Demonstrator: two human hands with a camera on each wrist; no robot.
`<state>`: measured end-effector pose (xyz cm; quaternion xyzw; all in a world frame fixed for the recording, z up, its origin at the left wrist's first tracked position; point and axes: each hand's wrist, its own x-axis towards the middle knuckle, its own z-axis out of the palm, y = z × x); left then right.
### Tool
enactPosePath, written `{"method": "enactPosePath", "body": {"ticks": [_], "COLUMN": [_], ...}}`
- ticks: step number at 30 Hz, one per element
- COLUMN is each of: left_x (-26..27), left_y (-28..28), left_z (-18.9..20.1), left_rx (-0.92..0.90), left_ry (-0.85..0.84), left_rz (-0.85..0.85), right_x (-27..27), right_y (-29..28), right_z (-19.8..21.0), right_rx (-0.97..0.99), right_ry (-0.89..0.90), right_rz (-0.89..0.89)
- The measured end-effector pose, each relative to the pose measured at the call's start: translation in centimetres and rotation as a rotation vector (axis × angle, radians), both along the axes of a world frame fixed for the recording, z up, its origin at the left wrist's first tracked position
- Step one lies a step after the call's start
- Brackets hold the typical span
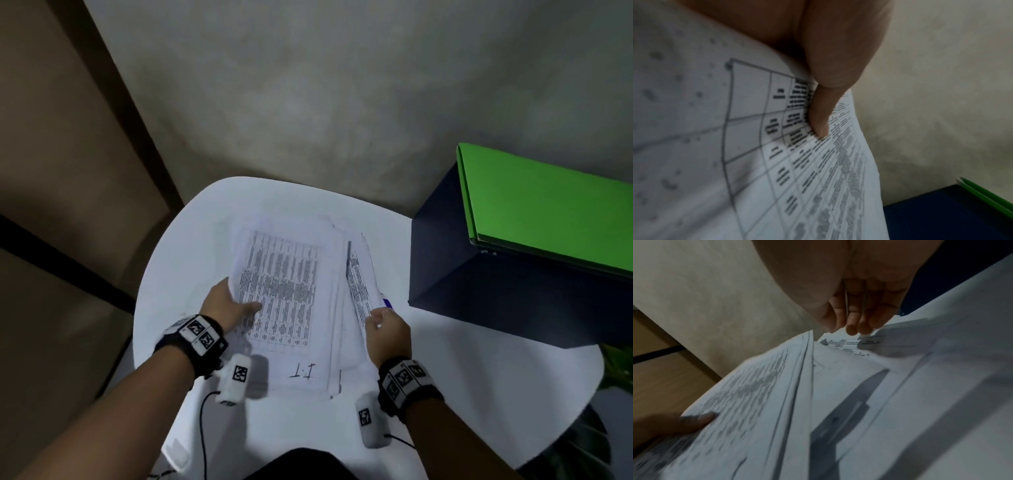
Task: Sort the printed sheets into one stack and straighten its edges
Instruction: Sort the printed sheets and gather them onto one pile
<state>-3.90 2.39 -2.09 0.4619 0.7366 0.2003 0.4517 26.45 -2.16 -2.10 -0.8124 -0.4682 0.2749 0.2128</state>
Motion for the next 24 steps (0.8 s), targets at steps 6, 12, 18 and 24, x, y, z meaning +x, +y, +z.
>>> {"method": "enactPosePath", "body": {"ticks": [6,12,18,24], "left_x": [-3.0,-6.0,-7.6,-10.3], "left_y": [-1.5,-1.8,-1.7,-0.4], "left_z": [0.9,4.2,4.9,5.0], "left_rx": [0.076,0.125,0.152,0.257], "left_ry": [0.033,-0.06,-0.114,-0.095], "left_rz": [0.093,0.16,0.192,0.295], "right_x": [-5.0,-6.4,-7.4,-9.3], "right_y": [2.3,2.7,3.5,2.8], "right_z": [-0.5,-2.4,-2.6,-2.4], "right_rx": [-0.219,-0.281,-0.273,-0.348], "right_ry": [-0.282,-0.287,-0.061,-0.328], "right_rz": [0.208,0.305,0.142,0.134]}}
